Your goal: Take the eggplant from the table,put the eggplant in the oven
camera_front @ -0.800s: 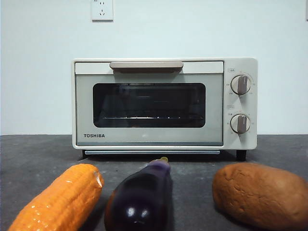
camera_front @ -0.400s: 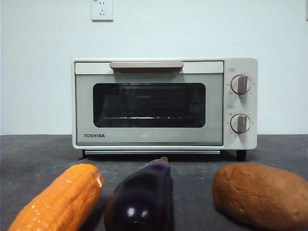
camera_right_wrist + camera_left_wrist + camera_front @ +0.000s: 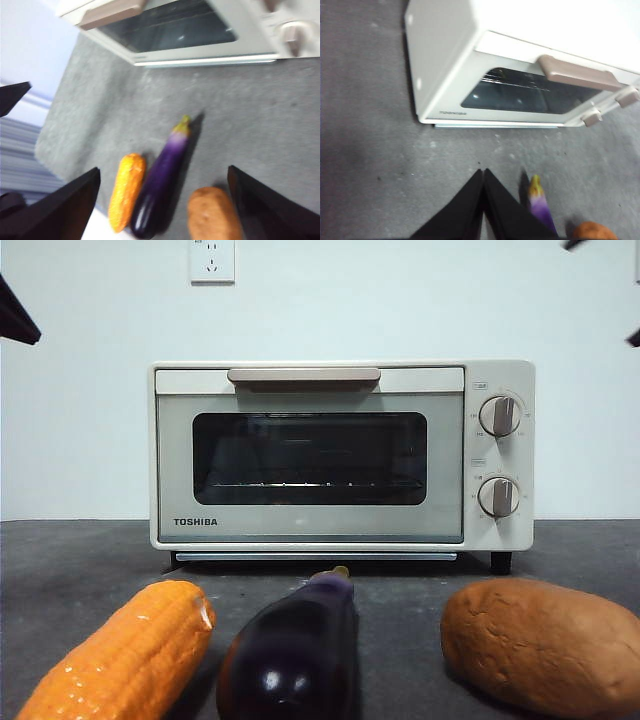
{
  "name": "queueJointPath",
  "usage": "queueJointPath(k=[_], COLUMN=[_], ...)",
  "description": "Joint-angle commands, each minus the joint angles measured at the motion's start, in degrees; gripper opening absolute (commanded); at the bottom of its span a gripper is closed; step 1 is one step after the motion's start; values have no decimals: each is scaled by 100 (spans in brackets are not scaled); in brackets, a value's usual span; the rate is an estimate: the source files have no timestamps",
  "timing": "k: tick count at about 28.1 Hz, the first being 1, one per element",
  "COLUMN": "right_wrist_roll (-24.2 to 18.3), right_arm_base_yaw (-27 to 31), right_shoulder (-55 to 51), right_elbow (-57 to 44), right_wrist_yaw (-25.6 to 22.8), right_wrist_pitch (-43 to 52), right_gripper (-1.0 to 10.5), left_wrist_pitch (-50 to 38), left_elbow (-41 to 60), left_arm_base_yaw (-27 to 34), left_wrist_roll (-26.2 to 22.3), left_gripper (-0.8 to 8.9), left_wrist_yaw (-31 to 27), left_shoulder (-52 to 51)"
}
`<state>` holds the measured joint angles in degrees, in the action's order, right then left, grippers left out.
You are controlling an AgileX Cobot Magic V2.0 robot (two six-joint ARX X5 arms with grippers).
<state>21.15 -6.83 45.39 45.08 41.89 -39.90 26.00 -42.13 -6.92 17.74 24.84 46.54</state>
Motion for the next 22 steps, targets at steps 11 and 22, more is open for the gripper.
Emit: queueJointPath(k=[11,22], right_wrist_roll=[1292,1580], right_arm_base_yaw=[-2662,-4155], right_shoulder=[1276,3770], right_elbow=[90,1322], right_wrist_yaw=[-1867,-3296], right_wrist_pitch=[1099,601], right_gripper=[423,423], left_wrist_pitch=[-22,-22], left_elbow=[-131,-131], left_arm_base_yaw=[-341,-378], left_wrist_roll=[-74,-83], left_gripper=[6,6], left_wrist_yaw=[24,22], left_shoulder=[35,35])
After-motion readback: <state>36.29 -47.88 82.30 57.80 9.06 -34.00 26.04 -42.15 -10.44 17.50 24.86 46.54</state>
